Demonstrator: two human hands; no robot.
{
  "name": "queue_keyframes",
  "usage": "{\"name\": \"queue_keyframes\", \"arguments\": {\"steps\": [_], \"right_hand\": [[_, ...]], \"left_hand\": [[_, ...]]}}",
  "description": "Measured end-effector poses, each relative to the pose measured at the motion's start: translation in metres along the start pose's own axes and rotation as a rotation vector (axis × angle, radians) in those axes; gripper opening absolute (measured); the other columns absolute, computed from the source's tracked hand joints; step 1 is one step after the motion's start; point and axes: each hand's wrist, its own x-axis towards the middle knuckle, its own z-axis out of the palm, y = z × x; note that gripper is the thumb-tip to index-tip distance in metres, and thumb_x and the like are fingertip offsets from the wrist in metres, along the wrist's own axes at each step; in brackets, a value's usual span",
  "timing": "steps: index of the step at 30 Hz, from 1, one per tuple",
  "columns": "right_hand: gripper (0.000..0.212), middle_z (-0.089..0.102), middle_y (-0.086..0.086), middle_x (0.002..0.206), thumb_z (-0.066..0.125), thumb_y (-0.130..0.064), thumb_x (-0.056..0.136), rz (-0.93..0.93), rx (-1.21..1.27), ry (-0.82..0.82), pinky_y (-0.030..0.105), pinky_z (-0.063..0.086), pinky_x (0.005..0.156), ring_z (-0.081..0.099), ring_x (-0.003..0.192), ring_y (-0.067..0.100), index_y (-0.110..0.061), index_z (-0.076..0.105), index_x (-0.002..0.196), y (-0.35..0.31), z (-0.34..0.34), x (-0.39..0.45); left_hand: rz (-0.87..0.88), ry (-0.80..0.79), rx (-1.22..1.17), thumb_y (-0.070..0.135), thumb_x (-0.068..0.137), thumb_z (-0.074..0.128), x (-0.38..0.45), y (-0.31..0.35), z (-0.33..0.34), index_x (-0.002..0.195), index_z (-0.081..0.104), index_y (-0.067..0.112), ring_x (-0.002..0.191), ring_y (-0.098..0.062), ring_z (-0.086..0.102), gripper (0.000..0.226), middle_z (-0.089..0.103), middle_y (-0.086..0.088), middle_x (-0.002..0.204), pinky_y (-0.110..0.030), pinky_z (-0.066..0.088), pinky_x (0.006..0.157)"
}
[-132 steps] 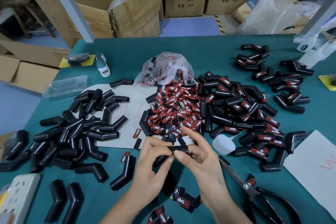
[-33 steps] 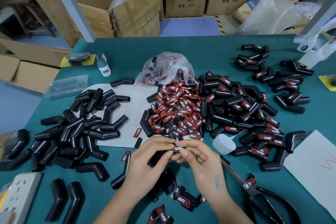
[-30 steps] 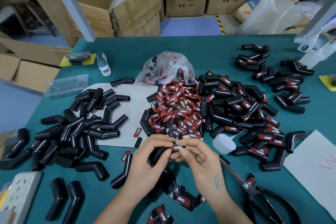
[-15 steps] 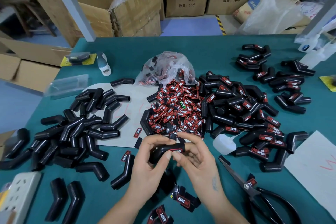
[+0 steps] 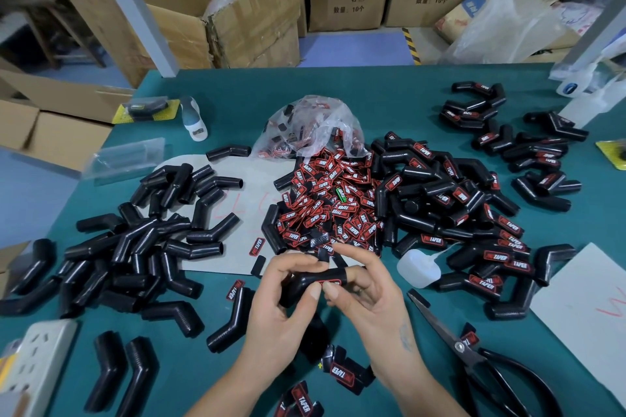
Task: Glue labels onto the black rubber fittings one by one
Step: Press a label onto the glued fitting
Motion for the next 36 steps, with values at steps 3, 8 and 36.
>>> {"name": "queue_keyframes", "arguments": {"steps": [3,8,36], "right_hand": [[0.048,0.076,0.009,0.101,0.079,-0.030,0.090,-0.004,-0.017,0.004,0.029,0.055,0.095,0.073,0.100,0.022,-0.039,0.063,0.135,0.001,-0.001,-0.001],[0.047,0.074,0.009,0.095,0.072,-0.027,0.095,-0.014,-0.028,-0.015,0.027,0.054,0.093,0.072,0.095,0.021,-0.038,0.061,0.139,0.000,-0.003,-0.002],[0.050,0.080,0.012,0.095,0.063,-0.017,0.099,0.017,-0.064,-0.080,0.024,0.056,0.085,0.078,0.096,0.024,-0.044,0.061,0.141,0.000,-0.008,0.007]], "left_hand": [[0.000,0.004,0.002,0.018,0.093,0.065,0.000,0.001,0.001,0.118,0.064,0.034,0.115,-0.023,0.067,0.029,0.072,-0.001,0.115,-0.023,0.049,0.100],[-0.008,0.014,0.001,0.019,0.093,0.066,0.001,0.000,-0.001,0.118,0.064,0.034,0.114,-0.023,0.068,0.029,0.073,-0.001,0.115,-0.024,0.050,0.099],[-0.132,-0.029,0.051,0.030,0.093,0.066,0.004,-0.007,-0.012,0.120,0.064,0.032,0.098,-0.015,0.068,0.027,0.074,-0.005,0.114,-0.013,0.050,0.077]]}}
